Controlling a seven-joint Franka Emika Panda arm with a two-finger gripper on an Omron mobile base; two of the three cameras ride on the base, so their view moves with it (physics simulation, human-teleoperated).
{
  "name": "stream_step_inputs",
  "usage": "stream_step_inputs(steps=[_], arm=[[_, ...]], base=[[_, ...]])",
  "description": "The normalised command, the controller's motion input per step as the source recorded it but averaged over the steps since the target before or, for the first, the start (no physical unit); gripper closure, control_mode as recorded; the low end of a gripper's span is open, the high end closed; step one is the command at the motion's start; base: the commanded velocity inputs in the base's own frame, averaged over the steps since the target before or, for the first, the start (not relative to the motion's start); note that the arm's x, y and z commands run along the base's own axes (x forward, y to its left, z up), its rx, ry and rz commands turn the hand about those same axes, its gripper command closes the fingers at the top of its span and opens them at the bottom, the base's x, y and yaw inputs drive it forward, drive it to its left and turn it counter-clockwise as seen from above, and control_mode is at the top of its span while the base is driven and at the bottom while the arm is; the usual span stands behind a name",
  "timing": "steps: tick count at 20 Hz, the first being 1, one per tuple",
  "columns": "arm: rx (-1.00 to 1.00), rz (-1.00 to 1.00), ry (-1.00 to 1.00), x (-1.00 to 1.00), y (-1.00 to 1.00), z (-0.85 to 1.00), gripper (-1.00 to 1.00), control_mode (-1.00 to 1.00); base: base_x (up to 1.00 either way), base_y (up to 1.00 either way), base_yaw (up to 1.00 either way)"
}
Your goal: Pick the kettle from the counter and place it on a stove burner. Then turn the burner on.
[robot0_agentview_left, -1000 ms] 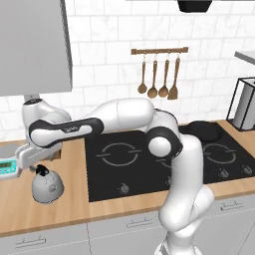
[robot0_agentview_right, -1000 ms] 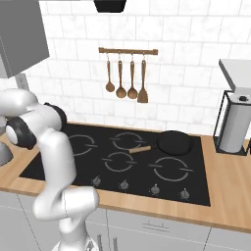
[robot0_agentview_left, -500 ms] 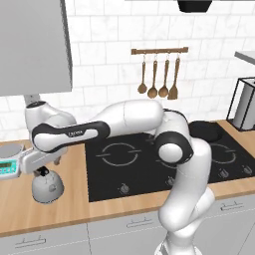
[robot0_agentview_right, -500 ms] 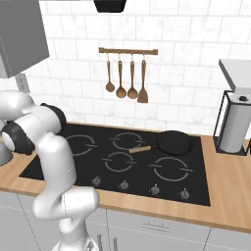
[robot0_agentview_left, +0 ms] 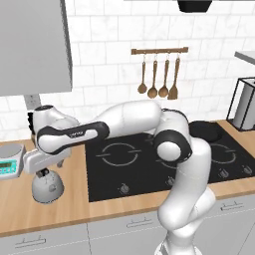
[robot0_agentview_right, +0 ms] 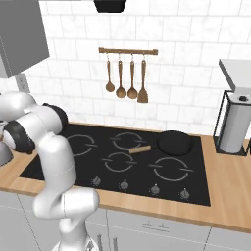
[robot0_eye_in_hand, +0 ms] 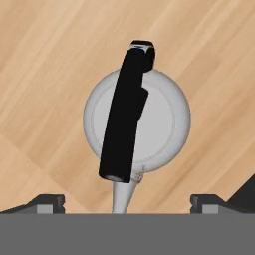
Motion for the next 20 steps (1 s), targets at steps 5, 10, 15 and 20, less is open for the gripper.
stream_step_inputs(steps=[5,10,15,20], arm=[[0.0,0.0,0.0,0.0,0.18,-0.12,-1.0,-1.0],[-0.03,0.0,0.0,0.11,0.14,0.0,-1.0,-1.0],[-0.04,0.0,0.0,0.31,0.08,0.0,-1.0,-1.0],[-0.01,-0.06,0.0,0.18,0.11,0.0,-1.0,-1.0]], base=[[0.0,0.0,0.0],[0.0,0.0,0.0],[0.0,0.0,0.0],[0.0,0.0,0.0]])
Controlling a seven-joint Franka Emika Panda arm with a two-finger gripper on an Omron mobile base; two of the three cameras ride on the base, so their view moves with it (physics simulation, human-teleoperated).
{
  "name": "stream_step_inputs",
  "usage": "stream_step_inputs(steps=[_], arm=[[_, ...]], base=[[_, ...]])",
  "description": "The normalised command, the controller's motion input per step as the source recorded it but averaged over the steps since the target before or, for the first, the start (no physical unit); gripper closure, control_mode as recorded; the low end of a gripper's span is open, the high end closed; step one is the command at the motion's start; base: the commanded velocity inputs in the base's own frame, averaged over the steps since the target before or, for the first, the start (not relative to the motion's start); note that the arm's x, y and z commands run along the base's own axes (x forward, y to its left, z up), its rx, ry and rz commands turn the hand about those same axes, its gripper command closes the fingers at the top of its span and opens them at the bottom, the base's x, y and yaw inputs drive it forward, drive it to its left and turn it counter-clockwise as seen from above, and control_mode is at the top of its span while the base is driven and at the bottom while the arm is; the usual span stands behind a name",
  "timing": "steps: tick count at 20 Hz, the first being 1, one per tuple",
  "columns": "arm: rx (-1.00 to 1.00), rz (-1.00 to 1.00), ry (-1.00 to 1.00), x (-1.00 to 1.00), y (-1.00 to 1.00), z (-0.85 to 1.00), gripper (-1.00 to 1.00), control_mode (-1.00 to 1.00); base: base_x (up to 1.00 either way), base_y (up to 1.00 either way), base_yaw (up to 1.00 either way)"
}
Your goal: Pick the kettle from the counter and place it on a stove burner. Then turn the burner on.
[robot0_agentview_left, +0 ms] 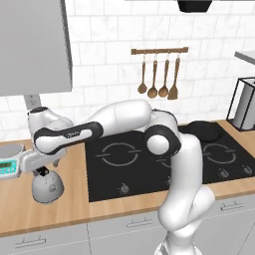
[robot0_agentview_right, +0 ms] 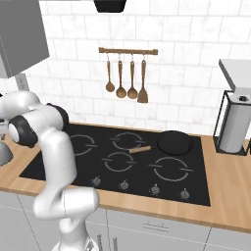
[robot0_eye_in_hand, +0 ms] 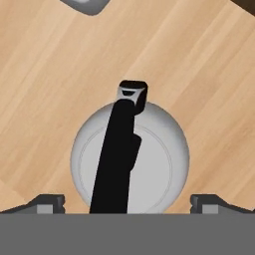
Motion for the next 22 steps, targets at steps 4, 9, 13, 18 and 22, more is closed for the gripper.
stream_step_inputs(steps=[4,9,13,18,22], arm=[[0.0,-0.02,0.0,-0.04,0.04,0.0,-1.0,-1.0],[0.0,0.0,0.0,0.0,0.0,0.0,-1.0,-1.0],[0.0,0.0,0.0,0.0,0.01,0.0,-1.0,-1.0],[0.0,0.0,0.0,0.0,0.0,-0.12,-1.0,-1.0],[0.0,0.0,0.0,0.0,0.0,0.0,-1.0,-1.0]], base=[[0.0,0.0,0.0],[0.0,0.0,0.0],[0.0,0.0,0.0],[0.0,0.0,0.0],[0.0,0.0,0.0]])
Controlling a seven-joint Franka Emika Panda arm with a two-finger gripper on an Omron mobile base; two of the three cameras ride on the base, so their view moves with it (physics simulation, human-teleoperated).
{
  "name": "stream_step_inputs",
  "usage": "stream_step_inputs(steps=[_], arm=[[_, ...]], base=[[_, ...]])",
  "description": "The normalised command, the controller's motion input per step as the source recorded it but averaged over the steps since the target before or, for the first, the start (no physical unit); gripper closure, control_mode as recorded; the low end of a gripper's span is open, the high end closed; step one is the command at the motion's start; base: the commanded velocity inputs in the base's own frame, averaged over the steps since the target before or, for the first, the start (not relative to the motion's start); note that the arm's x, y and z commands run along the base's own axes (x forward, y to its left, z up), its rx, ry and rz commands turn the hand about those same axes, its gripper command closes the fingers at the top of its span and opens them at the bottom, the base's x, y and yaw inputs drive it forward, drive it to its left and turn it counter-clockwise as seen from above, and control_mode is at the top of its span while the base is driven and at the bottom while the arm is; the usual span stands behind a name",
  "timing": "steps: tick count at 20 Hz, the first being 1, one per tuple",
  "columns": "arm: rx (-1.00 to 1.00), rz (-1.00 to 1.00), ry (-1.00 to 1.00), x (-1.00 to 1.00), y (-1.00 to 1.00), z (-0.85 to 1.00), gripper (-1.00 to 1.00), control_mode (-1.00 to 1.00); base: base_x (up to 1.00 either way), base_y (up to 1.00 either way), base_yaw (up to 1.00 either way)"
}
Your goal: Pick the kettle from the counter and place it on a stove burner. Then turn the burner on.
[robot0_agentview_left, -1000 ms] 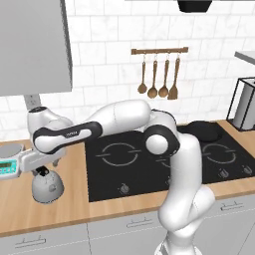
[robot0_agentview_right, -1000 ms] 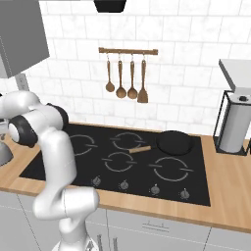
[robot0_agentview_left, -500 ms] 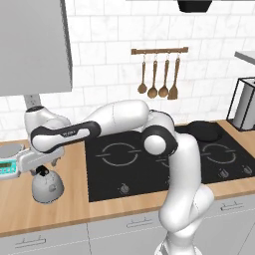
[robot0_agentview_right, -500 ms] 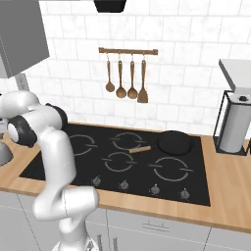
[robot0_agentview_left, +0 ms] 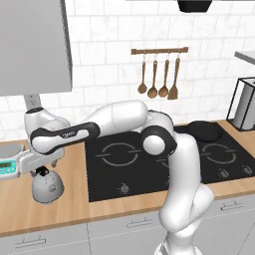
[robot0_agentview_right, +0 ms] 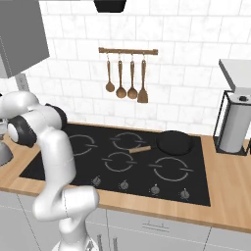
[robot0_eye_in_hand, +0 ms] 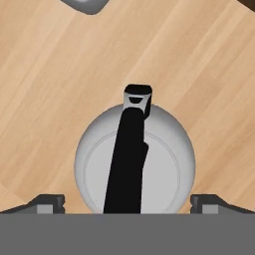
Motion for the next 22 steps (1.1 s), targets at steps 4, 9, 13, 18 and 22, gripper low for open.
stream_step_inputs(steps=[4,9,13,18,22], arm=[[0.0,0.0,0.0,0.0,0.0,-0.02,1.0,-1.0],[0.0,0.0,0.0,0.0,0.0,0.0,1.0,-1.0],[0.0,0.0,0.0,0.0,0.0,0.0,1.0,-1.0],[0.0,0.0,0.0,-0.04,0.0,0.01,1.0,-1.0],[0.0,0.0,0.0,-0.44,-0.02,0.24,1.0,-1.0]], base=[[0.0,0.0,0.0],[0.0,0.0,0.0],[0.0,0.0,0.0],[0.0,0.0,0.0],[0.0,0.0,0.0]])
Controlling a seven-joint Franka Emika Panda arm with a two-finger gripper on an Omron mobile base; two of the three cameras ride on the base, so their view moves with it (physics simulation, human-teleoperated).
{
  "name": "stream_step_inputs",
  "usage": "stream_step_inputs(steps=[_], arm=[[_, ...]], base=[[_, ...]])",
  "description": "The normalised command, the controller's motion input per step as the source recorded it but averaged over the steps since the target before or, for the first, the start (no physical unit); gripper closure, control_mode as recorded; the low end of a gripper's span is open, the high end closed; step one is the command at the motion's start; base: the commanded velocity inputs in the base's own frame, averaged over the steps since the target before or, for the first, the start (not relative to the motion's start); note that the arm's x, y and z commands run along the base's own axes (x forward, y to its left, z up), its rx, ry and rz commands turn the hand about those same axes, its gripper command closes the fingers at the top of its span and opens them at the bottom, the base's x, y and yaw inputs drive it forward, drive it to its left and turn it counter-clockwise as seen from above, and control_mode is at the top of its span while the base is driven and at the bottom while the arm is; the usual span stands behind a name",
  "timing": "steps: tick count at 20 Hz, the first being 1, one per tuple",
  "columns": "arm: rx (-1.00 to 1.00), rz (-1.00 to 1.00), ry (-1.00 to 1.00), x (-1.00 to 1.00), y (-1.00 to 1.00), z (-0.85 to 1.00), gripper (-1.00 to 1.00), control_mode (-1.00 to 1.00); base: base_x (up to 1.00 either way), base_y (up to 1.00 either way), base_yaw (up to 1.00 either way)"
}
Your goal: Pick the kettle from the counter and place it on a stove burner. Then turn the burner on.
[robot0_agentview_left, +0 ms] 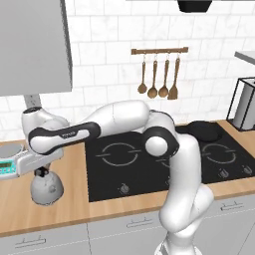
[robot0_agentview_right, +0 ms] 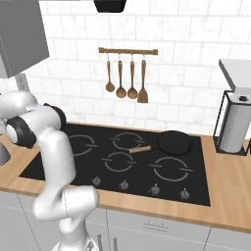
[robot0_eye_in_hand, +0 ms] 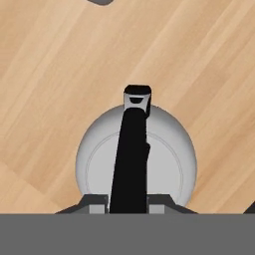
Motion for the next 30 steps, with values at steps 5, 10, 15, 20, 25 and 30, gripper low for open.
stream_step_inputs(steps=[5,10,15,20,25,30], arm=[[0.02,0.01,0.0,-0.68,-0.12,0.5,1.0,-1.0],[0.0,0.0,-0.02,-0.4,-0.44,0.42,1.0,-1.0],[0.0,0.0,-0.05,-0.21,-0.64,0.22,1.0,-1.0],[0.0,-0.03,0.0,0.03,-0.8,0.19,1.0,-1.0],[0.04,-0.06,0.0,0.15,-0.96,0.13,1.0,-1.0],[0.04,-0.05,0.0,0.15,-1.0,0.02,1.0,-1.0]], base=[[0.0,0.0,0.0],[0.0,0.0,0.0],[0.0,0.0,0.0],[0.0,0.0,0.0],[0.0,0.0,0.0],[0.0,0.0,0.0]])
